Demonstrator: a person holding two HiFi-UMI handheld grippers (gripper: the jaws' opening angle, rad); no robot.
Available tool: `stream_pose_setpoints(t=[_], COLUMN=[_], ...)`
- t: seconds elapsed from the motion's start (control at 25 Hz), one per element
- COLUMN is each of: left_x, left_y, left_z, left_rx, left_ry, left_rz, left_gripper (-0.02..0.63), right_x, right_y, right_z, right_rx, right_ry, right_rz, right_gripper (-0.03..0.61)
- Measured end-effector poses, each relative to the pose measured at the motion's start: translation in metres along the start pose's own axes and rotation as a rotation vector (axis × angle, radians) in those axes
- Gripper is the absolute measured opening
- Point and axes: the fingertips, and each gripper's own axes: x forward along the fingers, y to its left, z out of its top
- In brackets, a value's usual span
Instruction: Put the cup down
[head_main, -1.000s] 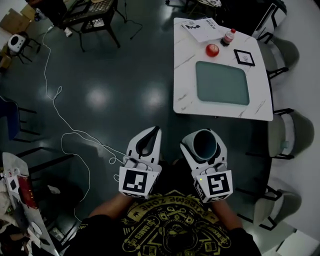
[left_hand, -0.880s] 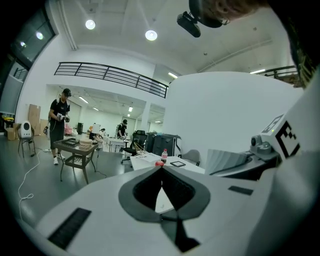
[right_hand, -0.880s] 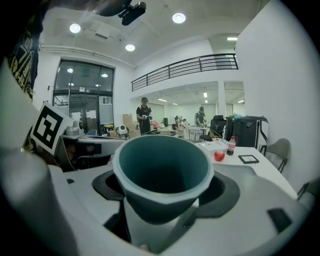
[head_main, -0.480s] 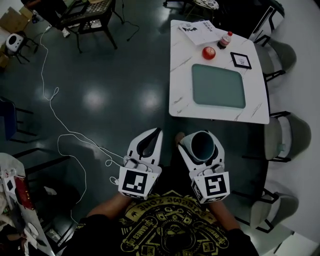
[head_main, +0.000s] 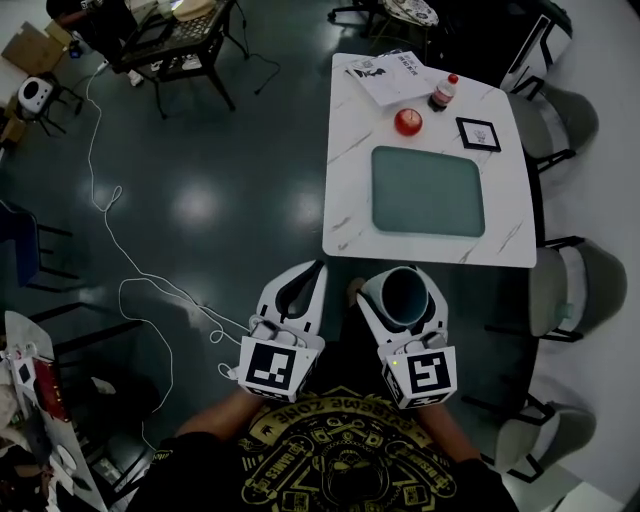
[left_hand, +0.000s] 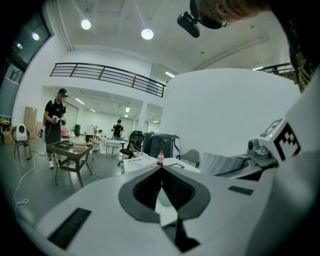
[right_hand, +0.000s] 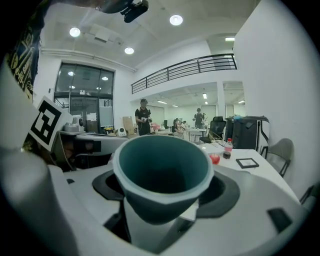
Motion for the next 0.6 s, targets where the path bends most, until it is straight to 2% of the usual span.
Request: stream_pose_setpoints(t=[0.36,0.52,0.6], left_x=[0.059,0.087,0.099], left_y=[-0.013,-0.020,-0.023], left_z=[-0.003,0.008,0.005], left_rx=[-0.002,0.002,0.000], left_ry=[0.035,0.006,0.022], left_rz=[0.009,0.006,0.004], left_gripper=[0.011,0.011,0.011], right_x=[0.026,0.034,0.039], right_y=[-0.061,-0.086,-0.097], right_z=[0.007,0.004,0.005], right_rx=[0.005,0.019,0.020], right_ry=[0.003,0.011,0.011], right_rz=[0.002,0.001,0.002], right_gripper=[0.383,0.383,0.383])
